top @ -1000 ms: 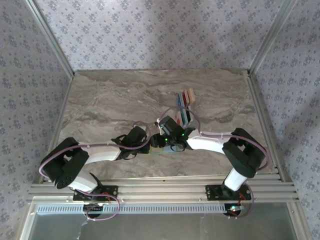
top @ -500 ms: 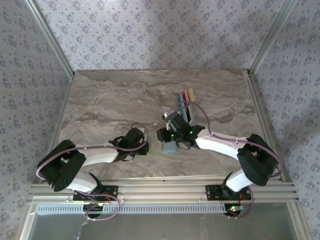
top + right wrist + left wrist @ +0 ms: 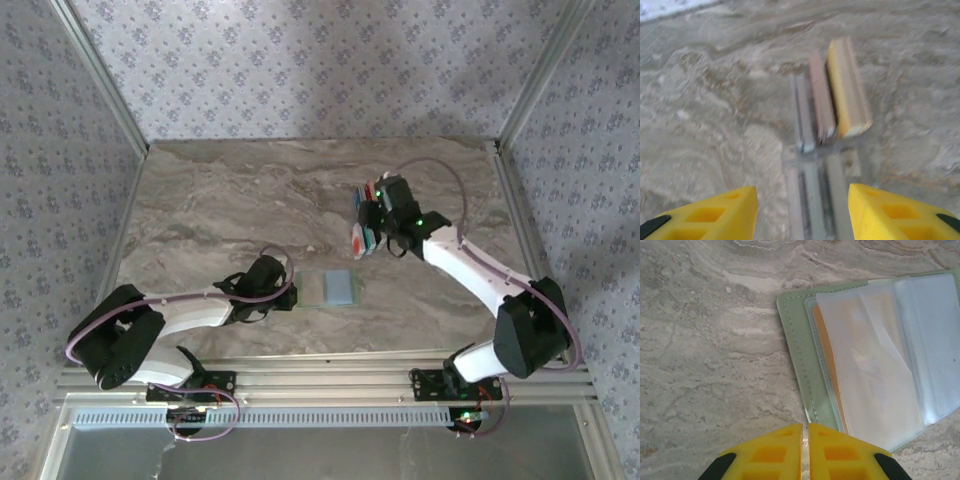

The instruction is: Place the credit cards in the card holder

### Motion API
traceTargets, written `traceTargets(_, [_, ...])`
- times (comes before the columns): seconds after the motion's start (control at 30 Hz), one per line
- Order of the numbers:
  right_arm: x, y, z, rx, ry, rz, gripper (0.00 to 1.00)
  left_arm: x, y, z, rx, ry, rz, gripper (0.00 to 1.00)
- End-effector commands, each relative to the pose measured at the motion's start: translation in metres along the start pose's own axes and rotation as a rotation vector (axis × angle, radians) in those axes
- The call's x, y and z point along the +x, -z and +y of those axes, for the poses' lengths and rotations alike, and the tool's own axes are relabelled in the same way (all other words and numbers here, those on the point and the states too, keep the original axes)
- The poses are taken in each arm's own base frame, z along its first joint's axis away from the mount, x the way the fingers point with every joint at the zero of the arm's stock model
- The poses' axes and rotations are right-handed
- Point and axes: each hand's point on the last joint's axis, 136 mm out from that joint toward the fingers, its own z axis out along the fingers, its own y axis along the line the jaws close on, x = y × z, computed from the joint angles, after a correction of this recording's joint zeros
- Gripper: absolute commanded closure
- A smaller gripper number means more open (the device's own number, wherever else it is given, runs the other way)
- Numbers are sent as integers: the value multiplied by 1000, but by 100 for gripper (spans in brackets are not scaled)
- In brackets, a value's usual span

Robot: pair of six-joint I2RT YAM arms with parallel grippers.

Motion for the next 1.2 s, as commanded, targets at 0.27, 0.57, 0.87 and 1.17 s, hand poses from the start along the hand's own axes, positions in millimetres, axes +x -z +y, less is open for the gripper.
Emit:
traceTargets(0.27, [-46, -45, -29, -4, -27, 74, 47, 3, 6, 3, 11, -5, -9, 87])
traceTargets(0.57, [-48, -71, -27, -39, -24, 112, 49, 0, 8, 2, 11, -5, -18, 86])
traceTargets(0.87, [-36, -86, -16, -106, -26, 165, 50, 0, 8, 3, 4, -6, -18, 85])
traceTargets(1.17, [-31, -84, 6, -233, -4, 204, 52, -1, 9, 3, 2, -5, -18, 85])
